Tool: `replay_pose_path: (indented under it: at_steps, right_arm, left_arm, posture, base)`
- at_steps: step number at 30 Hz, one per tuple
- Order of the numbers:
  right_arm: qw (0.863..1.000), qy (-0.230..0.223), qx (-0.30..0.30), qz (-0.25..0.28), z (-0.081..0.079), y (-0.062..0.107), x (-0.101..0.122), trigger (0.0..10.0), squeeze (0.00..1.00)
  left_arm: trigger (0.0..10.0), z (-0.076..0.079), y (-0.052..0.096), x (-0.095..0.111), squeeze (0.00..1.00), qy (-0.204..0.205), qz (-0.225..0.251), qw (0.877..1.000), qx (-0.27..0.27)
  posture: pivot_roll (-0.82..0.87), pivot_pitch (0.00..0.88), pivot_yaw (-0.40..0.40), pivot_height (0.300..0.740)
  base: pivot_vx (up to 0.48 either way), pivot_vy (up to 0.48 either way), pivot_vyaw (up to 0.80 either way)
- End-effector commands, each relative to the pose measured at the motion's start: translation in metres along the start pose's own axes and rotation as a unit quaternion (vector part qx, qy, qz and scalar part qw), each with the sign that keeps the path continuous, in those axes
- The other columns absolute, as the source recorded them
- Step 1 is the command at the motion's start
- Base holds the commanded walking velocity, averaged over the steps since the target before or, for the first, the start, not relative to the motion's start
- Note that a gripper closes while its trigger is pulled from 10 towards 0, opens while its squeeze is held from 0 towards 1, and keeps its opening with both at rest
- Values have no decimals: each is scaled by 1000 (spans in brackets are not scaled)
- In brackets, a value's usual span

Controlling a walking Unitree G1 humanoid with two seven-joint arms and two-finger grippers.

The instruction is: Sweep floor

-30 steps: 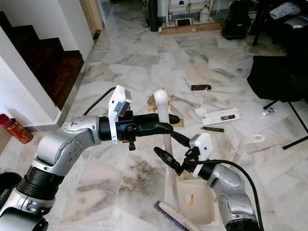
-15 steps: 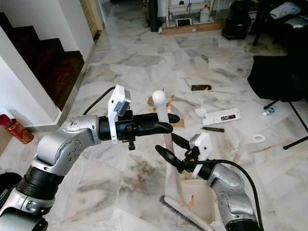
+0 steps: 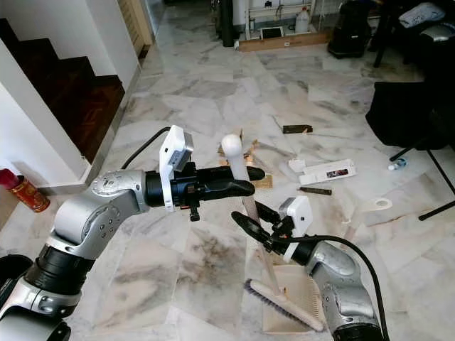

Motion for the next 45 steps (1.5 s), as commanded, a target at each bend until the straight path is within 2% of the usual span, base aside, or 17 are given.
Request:
replay_pose_path:
  at_steps: [1,25,26,34,35,45]
  right_arm:
    - [1000,7,-3,22,0,-1,11,0,0]
    - [1000,6,-6,18,1,-2,9,0,0]
    - [1000,6,-6,18,1,-2,9,0,0]
    - [1000,8,-10,15,2,-3,8,0,0]
    - [1000,8,-10,15,2,-3,8,0,0]
    - [1000,7,-6,15,0,-4,7,0,0]
  left_arm:
    - [10000,-2,4,-1,0,4,1,1000,2]
    - [10000,-6,5,-3,0,-3,-3,1000,28]
    - [10000,-8,5,-2,1000,-1,1,999,33]
    - [10000,-11,3,-2,1000,-8,1,999,48]
    - [10000,-10,3,-3,0,-7,1,999,47]
    - [10000,-7,0,-3,0,1,8,999,42]
  posture:
    - [-15,25,122,740]
    - [-13,27,124,740]
    - [-13,27,125,740]
    - [-14,27,125,740]
    - [-15,27,125,740]
    - [-14,26,125,740]
  base:
    - [0,0,0]
    - [0,0,0]
    - [0,0,0]
    - [0,0,0]
    - [0,0,0]
    - [0,0,0]
Point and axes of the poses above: a point about 5 cm out from each wrist's last joint towards the gripper, its own y axis pointing back from the gripper into the wrist, its own x axis along the axis of the wrist's last joint, z = x × y, the point moved 4 cm from there along -y, pointing out of the wrist towards the gripper, and after that the axes turned 11 degrees about -y, right-handed, at the moved point
